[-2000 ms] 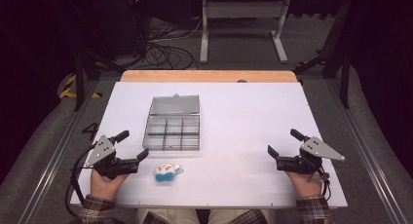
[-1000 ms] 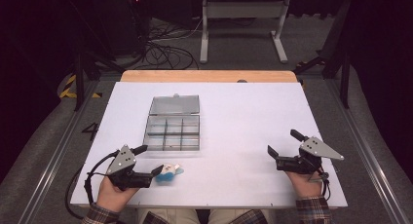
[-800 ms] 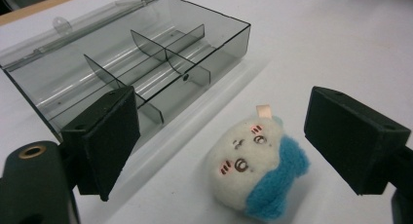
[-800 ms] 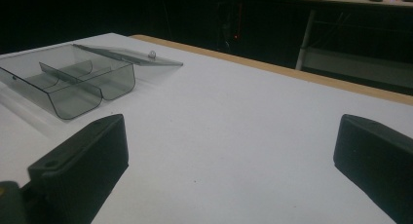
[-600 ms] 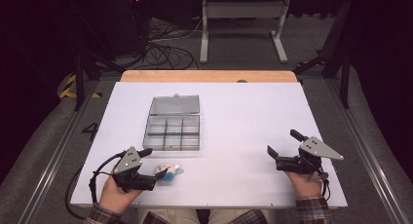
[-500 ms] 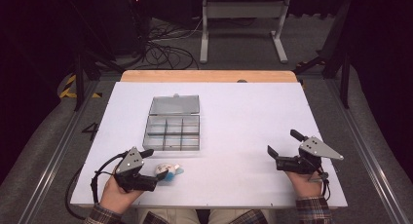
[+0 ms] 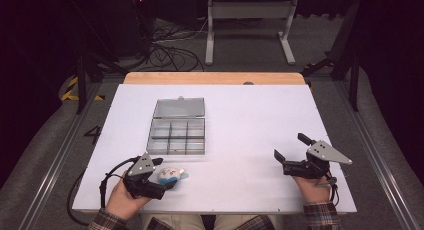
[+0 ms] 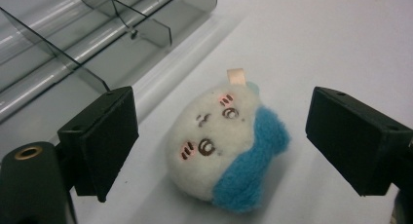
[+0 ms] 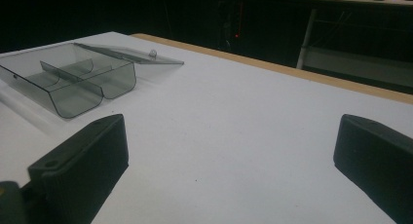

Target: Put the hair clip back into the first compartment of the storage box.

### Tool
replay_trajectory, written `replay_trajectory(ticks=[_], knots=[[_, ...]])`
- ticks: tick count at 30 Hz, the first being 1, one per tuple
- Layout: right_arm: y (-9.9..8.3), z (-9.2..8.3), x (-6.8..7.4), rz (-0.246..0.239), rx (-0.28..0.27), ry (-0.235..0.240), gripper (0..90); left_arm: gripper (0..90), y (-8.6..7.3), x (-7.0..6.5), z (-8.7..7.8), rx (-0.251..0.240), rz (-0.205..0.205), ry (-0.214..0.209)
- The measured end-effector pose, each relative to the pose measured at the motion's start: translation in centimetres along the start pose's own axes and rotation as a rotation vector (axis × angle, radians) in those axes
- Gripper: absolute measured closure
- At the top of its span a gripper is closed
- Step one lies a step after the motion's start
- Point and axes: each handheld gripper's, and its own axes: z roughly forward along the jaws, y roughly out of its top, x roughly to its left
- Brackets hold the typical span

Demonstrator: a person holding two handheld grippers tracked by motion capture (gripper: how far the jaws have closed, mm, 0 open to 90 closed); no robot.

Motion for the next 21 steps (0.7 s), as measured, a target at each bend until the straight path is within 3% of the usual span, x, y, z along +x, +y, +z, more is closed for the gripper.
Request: replay_trajectory(ticks=[14,21], knots=[[0.0,0.1,0.2,-0.014,0.008,0.011,0.2,17.3,0.1,-0.4,1.6,0.076,0.006,-0.018],[0.0,0.2,0.2,-0.016,0.010,0.014,0.1,21.6,0.0,-0.5,2.2,0.114,0.012,-0.007]])
